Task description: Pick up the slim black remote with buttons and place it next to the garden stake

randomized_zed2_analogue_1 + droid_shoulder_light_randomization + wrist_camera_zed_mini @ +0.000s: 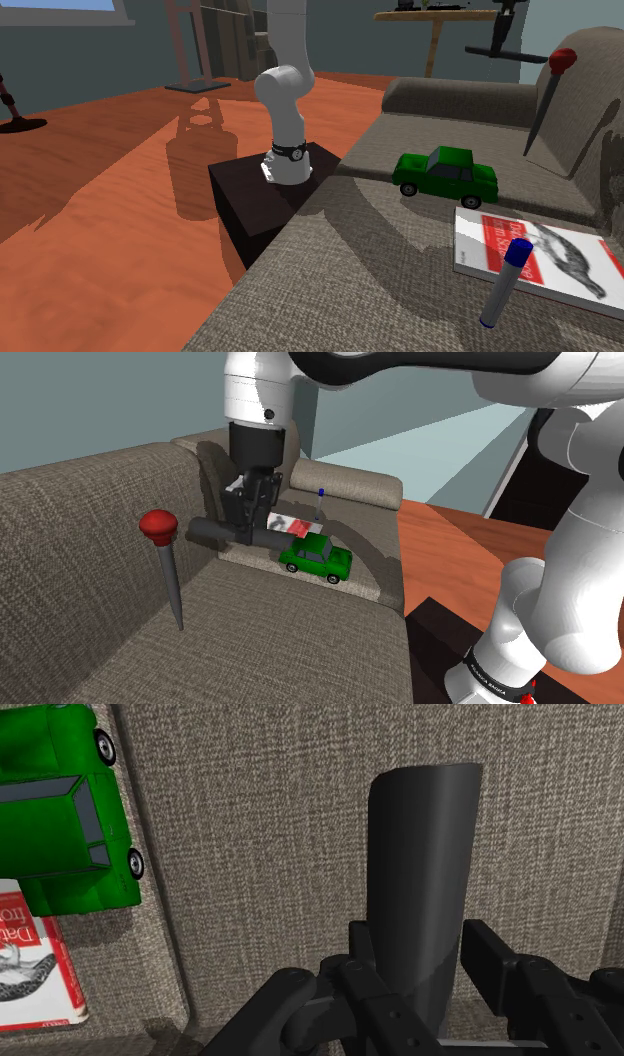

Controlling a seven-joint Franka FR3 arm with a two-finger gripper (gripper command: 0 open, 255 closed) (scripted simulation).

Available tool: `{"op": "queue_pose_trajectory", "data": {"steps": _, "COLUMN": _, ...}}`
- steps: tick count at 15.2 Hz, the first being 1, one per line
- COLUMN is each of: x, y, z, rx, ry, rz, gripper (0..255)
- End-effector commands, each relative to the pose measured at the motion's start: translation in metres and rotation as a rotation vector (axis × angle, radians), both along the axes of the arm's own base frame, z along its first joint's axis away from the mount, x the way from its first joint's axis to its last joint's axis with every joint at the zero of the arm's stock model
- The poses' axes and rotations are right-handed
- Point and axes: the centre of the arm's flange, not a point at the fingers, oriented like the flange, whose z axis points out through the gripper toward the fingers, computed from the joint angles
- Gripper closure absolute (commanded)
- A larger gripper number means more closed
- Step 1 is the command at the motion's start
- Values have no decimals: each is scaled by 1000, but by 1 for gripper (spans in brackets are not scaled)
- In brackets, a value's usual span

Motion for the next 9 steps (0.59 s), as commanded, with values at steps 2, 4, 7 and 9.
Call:
{"op": "queue_pose_trajectory", "data": {"steps": 2, "x": 0, "y": 0, "z": -16, "rx": 0, "ry": 0, "rz": 0, "gripper": 255}}
{"op": "queue_pose_trajectory", "data": {"steps": 4, "x": 0, "y": 0, "z": -27, "rx": 0, "ry": 0, "rz": 0, "gripper": 255}}
{"op": "queue_pose_trajectory", "data": {"steps": 7, "x": 0, "y": 0, "z": -43, "rx": 0, "ry": 0, "rz": 0, "gripper": 255}}
{"op": "queue_pose_trajectory", "data": {"steps": 9, "x": 0, "y": 0, "z": -53, "rx": 0, "ry": 0, "rz": 0, "gripper": 255}}
